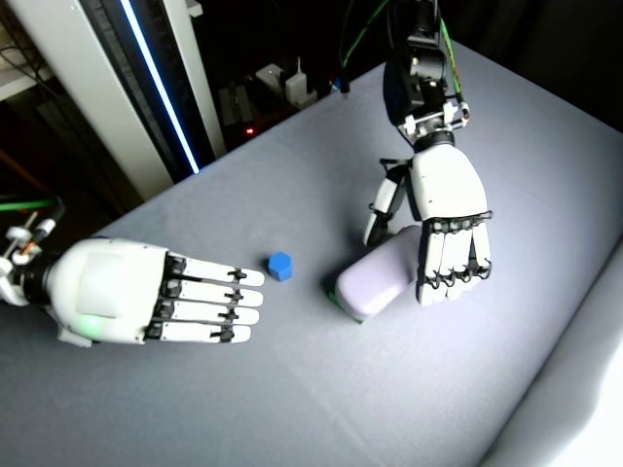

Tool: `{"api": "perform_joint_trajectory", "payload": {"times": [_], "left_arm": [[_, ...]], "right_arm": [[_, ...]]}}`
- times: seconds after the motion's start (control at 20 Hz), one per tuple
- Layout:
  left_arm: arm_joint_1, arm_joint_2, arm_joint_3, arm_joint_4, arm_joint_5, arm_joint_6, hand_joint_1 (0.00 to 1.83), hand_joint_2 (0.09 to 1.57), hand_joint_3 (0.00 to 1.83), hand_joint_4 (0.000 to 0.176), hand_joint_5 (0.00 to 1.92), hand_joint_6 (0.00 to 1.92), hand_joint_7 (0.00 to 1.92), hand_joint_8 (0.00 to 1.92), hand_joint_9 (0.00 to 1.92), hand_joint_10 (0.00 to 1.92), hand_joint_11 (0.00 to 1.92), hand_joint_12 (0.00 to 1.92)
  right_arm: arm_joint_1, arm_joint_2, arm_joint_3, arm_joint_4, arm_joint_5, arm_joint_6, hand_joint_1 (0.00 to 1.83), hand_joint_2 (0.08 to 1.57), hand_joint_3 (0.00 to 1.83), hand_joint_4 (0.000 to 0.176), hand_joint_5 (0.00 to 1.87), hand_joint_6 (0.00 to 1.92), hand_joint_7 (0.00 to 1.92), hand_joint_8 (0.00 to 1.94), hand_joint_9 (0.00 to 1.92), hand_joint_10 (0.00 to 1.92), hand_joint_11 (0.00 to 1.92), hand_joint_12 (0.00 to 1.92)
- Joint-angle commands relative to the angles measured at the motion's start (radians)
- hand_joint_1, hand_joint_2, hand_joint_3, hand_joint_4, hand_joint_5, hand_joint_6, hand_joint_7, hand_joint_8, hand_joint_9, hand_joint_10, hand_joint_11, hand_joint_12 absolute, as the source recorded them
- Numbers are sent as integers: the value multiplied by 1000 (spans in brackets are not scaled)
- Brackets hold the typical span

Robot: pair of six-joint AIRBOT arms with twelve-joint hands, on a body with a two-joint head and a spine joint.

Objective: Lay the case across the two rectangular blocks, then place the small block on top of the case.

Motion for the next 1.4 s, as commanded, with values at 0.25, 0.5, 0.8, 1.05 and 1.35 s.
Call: {"api": "perform_joint_trajectory", "payload": {"times": [0.25,0.5,0.8,1.05,1.35], "left_arm": [[65,202,-209,80,-416,-39,1072,890,3,65,301,3,350,3,303,7,0,785],[173,335,-328,80,-602,-54,927,989,9,121,224,1,214,1,154,2,0,468],[352,444,-422,27,-727,-101,891,941,0,62,137,5,105,7,113,11,0,353],[414,465,-444,-31,-773,-100,979,942,1,72,95,2,115,1,129,3,0,504],[449,467,-458,-52,-791,-100,968,941,0,51,124,3,74,0,91,0,0,493]], "right_arm": [[35,1,0,0,115,13,1047,1246,0,0,533,0,546,2,505,5,164,838],[79,-9,12,-41,76,13,1099,1167,0,0,570,2,556,2,510,8,70,1017],[214,-67,67,-186,-74,45,1010,1077,2,5,566,0,534,0,564,4,200,963],[312,-125,111,-318,-190,75,1035,1043,0,0,533,1,593,2,685,9,349,973],[369,-191,158,-425,-294,102,1149,981,0,0,635,4,675,0,805,10,430,965]]}}
